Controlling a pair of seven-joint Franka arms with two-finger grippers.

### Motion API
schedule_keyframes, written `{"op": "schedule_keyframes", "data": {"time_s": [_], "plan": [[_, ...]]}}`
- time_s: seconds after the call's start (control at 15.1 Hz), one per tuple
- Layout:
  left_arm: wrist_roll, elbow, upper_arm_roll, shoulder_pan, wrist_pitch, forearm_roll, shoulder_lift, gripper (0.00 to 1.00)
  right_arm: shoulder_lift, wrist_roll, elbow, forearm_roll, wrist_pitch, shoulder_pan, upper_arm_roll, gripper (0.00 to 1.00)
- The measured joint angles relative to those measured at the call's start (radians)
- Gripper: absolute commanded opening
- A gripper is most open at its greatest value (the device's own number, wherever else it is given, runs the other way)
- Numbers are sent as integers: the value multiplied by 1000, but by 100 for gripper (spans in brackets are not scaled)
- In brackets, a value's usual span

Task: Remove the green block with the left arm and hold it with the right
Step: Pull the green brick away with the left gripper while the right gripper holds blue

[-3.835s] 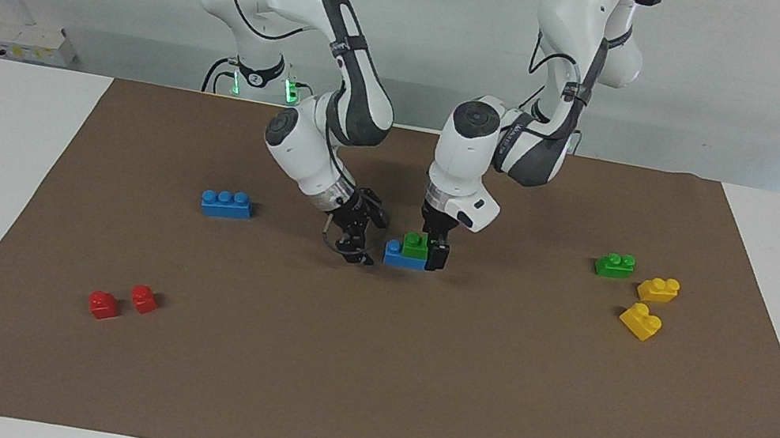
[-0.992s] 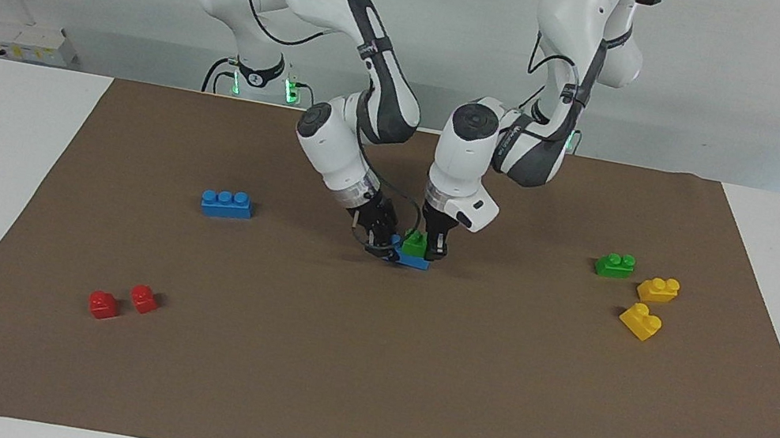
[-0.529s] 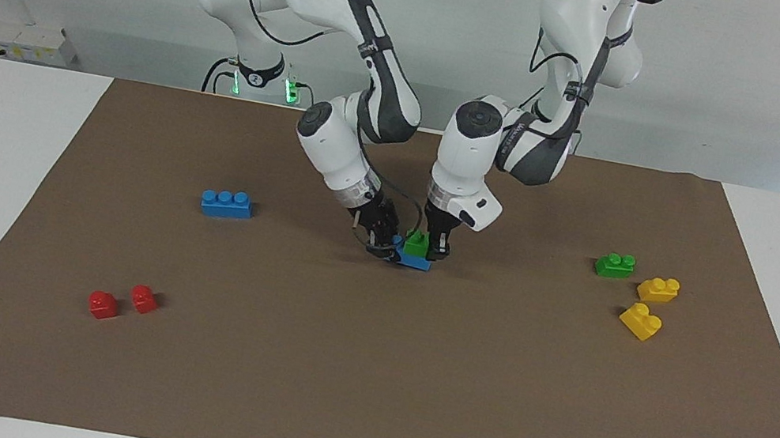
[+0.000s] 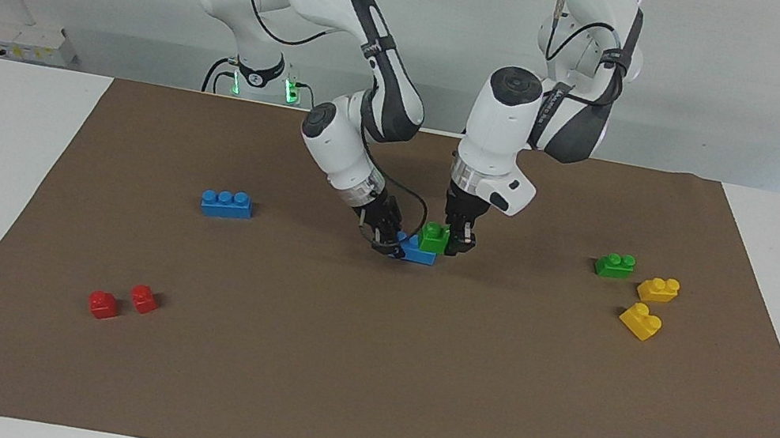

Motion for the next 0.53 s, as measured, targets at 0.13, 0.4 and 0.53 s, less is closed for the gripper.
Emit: {"op": "schedule_keyframes", "data": {"time_s": [0.13,0.4,0.53], "plan": [[87,0,2,42,-35,1,-9,0,0,-1,0,0,0,0,0,0],[341,-13,7,175,-43,1,-10,0,0,-22,0,0,0,0,0,0],[497,-30,8,249,-43,1,-11,0,-1,-41,0,0,-1,0,0,0]]}}
